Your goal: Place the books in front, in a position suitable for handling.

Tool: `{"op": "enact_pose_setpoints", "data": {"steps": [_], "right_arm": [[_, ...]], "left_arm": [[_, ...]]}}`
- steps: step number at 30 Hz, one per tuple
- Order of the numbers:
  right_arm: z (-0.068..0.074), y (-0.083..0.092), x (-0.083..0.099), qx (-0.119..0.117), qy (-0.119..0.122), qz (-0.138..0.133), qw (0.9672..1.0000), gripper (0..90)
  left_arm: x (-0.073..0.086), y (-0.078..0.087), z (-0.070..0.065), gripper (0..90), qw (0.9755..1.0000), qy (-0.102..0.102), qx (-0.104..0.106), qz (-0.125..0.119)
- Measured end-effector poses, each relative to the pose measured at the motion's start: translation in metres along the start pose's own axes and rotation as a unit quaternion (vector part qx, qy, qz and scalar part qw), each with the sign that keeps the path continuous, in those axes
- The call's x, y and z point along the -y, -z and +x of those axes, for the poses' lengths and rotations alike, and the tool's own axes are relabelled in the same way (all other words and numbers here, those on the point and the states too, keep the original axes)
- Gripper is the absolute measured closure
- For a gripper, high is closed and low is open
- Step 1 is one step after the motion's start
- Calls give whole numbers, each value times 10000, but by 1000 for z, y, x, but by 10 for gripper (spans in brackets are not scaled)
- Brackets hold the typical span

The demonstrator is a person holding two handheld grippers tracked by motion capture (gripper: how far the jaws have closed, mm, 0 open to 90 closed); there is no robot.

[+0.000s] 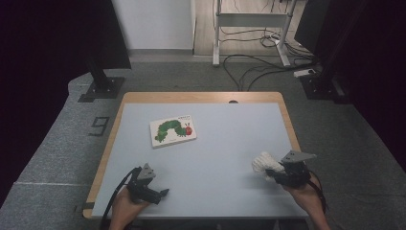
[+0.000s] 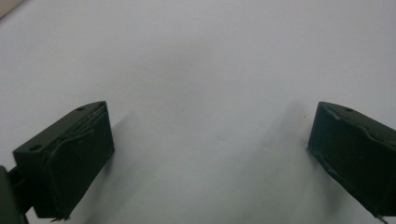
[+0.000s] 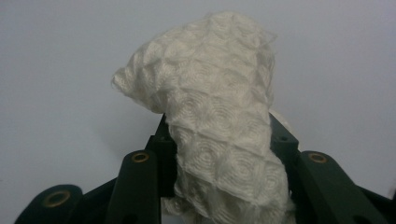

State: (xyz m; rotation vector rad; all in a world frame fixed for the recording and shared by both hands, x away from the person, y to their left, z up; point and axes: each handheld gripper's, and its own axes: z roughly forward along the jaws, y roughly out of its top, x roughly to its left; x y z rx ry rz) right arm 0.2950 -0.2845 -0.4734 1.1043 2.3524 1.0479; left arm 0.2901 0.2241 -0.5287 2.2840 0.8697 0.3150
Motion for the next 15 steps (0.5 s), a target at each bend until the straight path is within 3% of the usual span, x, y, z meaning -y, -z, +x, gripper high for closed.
{"op": "enact_pose_setpoints", "data": {"steps": [15], "right_arm": [[3, -27, 28, 13, -42, 239, 9997, 530]], "left_arm": [[0, 0, 0, 0, 10000, 1, 0, 0]]}}
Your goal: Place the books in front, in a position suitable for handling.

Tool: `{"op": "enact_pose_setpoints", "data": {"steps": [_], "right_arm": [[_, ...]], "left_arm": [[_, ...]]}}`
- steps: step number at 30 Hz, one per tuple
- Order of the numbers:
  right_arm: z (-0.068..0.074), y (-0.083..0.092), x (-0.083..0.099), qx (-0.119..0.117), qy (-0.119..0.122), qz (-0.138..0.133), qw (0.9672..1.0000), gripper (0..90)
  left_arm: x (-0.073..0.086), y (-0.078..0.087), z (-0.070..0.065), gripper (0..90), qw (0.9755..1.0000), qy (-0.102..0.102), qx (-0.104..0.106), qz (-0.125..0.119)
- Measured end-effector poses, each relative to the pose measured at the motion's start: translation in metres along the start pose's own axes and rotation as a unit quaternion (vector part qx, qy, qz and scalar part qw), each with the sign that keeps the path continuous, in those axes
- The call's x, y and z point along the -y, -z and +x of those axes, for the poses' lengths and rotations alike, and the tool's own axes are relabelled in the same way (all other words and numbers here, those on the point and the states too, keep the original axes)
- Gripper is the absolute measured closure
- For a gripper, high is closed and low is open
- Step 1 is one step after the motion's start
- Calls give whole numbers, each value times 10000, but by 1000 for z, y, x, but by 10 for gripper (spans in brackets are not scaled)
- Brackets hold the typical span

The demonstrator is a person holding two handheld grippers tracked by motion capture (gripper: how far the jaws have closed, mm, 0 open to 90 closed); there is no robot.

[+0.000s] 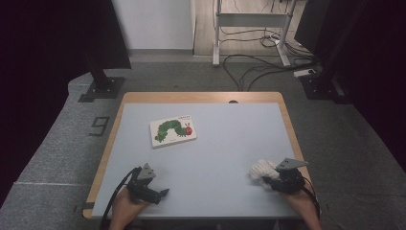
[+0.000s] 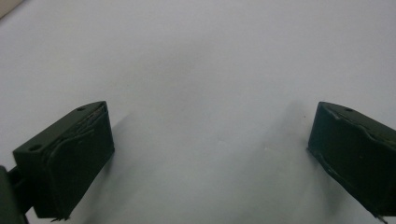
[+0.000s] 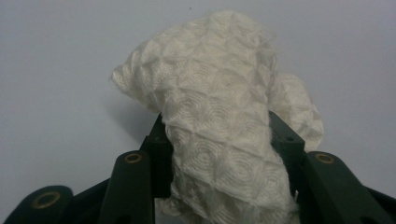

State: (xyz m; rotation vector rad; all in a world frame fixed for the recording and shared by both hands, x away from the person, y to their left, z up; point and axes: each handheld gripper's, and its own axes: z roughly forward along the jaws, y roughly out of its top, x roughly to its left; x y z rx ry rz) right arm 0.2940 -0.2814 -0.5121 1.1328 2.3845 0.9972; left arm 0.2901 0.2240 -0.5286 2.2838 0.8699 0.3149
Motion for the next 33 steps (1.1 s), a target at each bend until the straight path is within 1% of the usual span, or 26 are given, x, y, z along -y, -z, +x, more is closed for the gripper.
{"op": "enact_pose_setpoints", "data": {"steps": [3, 5, 8, 11, 12, 14, 15, 17, 19, 23, 26, 30, 33], "right_arm": [[0, 0, 0, -13, -12, 6, 10000, 516], [0, 0, 0, -21, 29, 28, 10000, 494], [1, -1, -1, -43, 79, 56, 9999, 419], [2, 0, -2, -89, 140, 90, 9998, 301], [2, 1, -3, -65, 198, 101, 9997, 256], [3, 2, -4, -2, 225, 75, 9997, 154], [3, 2, -5, 41, 248, 67, 9997, 123], [4, 4, -6, 91, 300, 56, 9995, 104], [5, 8, -8, 105, 315, 55, 9994, 0], [4, 19, -13, 53, 253, -95, 9996, 0], [2, 24, -16, -21, 140, -217, 9997, 0], [0, 25, -18, 21, 127, -232, 9996, 0], [-1, 25, -20, -3, 73, -241, 9997, 0]], "left_arm": [[0, 0, 0, 0, 10000, 1, 1, -1], [0, 0, 0, 0, 10000, 1, 0, -1], [0, 0, 0, 0, 10000, 0, -2, -2], [0, 0, 0, 0, 10000, 2, -3, -2], [0, 0, 0, 0, 10000, 0, 1, 0], [0, 0, 0, 0, 10000, 0, -3, -1], [0, 0, 0, 0, 10000, 1, 0, 0], [0, 0, 0, 0, 10000, 1, 1, 0], [0, 0, 0, 0, 10000, 1, 0, 0], [0, 0, 0, 0, 10000, 0, 1, 0], [0, 0, 0, 0, 10000, 1, 1, -1], [0, 0, 0, 0, 10000, 1, 1, -1], [0, 0, 0, 0, 10000, 0, -1, 2]]}}
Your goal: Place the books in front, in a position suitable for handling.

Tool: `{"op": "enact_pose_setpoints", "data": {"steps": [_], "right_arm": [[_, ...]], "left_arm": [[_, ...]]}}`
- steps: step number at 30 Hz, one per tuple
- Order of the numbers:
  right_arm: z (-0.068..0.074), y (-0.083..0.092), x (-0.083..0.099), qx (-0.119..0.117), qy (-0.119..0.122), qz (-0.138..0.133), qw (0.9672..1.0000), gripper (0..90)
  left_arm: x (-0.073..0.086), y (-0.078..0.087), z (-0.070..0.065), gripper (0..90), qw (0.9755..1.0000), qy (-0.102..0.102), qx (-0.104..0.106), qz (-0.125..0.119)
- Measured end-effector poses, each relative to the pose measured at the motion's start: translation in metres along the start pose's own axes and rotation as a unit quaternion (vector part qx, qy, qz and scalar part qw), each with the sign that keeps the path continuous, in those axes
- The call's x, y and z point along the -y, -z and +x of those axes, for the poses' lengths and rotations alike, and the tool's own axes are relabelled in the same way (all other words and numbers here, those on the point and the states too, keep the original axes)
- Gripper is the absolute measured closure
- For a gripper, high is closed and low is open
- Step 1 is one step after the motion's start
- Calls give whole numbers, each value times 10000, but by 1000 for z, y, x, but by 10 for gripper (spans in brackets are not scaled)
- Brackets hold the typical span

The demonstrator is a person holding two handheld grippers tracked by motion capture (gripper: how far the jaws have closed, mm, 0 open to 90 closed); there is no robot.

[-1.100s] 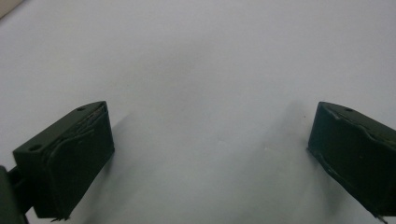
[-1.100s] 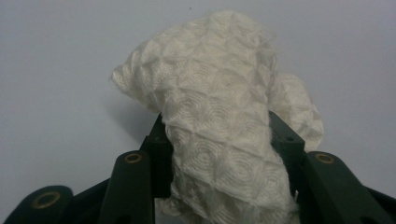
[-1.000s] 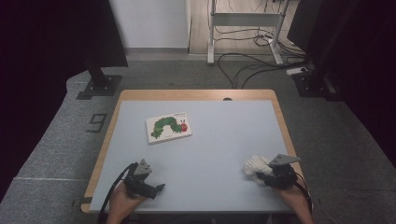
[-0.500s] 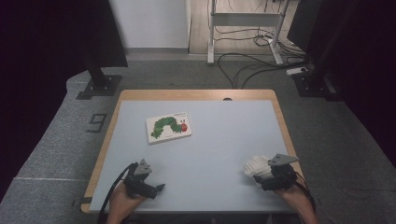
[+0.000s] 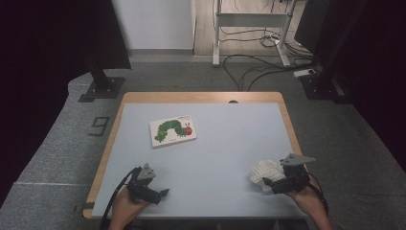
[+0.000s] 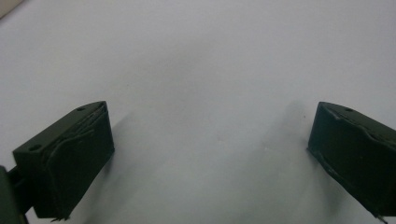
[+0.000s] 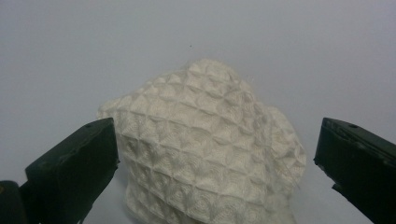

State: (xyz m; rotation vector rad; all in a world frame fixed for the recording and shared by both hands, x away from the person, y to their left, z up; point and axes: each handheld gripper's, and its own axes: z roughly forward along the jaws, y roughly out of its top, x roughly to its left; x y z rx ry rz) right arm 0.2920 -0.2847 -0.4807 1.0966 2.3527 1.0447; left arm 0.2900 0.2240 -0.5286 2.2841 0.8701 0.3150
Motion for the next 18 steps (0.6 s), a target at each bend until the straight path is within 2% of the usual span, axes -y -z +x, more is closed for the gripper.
{"op": "enact_pose_setpoints", "data": {"steps": [7, 18], "right_arm": [[2, 0, -10, -20, 10, -144, 9999, 0], [12, -17, -35, -158, 153, -248, 9995, 0]], "left_arm": [[0, 0, 0, 0, 10000, 3, 0, 2], [0, 0, 0, 0, 10000, 2, 3, 10]]}}
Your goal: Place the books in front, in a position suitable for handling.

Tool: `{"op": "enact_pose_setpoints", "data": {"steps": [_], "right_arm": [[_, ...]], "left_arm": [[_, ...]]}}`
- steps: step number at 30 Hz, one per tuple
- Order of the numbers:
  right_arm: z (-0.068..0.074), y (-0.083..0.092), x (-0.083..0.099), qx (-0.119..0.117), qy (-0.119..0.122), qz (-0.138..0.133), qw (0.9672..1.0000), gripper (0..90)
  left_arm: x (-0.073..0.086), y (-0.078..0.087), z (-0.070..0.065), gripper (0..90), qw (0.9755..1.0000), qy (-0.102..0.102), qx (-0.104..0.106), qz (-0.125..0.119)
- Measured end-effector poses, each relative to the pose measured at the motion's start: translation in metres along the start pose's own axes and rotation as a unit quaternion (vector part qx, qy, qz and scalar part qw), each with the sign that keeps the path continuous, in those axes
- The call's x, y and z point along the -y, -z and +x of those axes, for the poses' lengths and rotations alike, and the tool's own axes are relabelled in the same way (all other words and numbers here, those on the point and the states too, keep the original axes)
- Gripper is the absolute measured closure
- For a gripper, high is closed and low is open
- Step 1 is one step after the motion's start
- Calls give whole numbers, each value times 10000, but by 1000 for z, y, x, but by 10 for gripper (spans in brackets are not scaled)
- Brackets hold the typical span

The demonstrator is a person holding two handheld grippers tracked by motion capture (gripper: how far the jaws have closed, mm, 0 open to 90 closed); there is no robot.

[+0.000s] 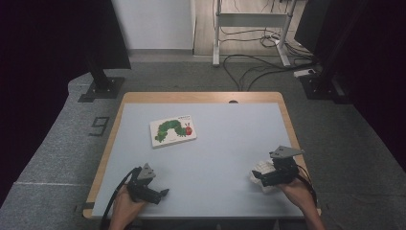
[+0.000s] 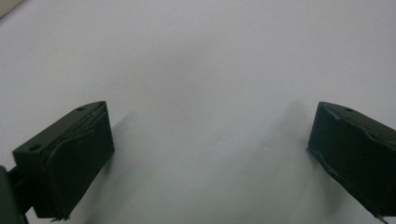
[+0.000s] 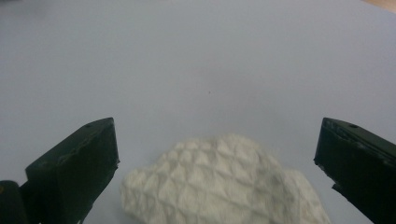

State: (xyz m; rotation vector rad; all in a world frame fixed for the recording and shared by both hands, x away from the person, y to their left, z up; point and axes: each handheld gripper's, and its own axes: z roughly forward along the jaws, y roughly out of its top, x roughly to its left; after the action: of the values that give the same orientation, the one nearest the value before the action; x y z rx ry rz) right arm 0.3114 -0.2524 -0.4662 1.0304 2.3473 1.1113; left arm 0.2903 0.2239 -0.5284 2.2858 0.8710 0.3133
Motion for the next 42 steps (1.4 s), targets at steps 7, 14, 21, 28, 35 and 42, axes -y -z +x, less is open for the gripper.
{"op": "enact_pose_setpoints", "data": {"steps": [7, 14, 21, 28, 35, 42], "right_arm": [[4, -11, -16, -100, 35, -69, 9999, 0], [12, -26, -31, -271, 117, -116, 9995, 0], [18, -41, -46, -357, 174, -163, 9991, 0], [25, -55, -58, -448, 193, -267, 9985, 3], [32, -70, -71, -494, 280, -287, 9980, 8], [37, -86, -82, -539, 324, -305, 9976, 14]], "left_arm": [[0, 0, 0, 0, 10000, 34, 3, 1], [-1, 0, 1, 0, 10000, 51, 21, -4], [-8, 1, 11, 0, 10000, -6, -46, 12], [-26, 6, 27, 0, 9998, -15, -172, 8], [-43, 12, 46, 0, 9998, 16, -100, -183], [-53, 11, 70, 0, 9996, 125, -96, -235]]}}
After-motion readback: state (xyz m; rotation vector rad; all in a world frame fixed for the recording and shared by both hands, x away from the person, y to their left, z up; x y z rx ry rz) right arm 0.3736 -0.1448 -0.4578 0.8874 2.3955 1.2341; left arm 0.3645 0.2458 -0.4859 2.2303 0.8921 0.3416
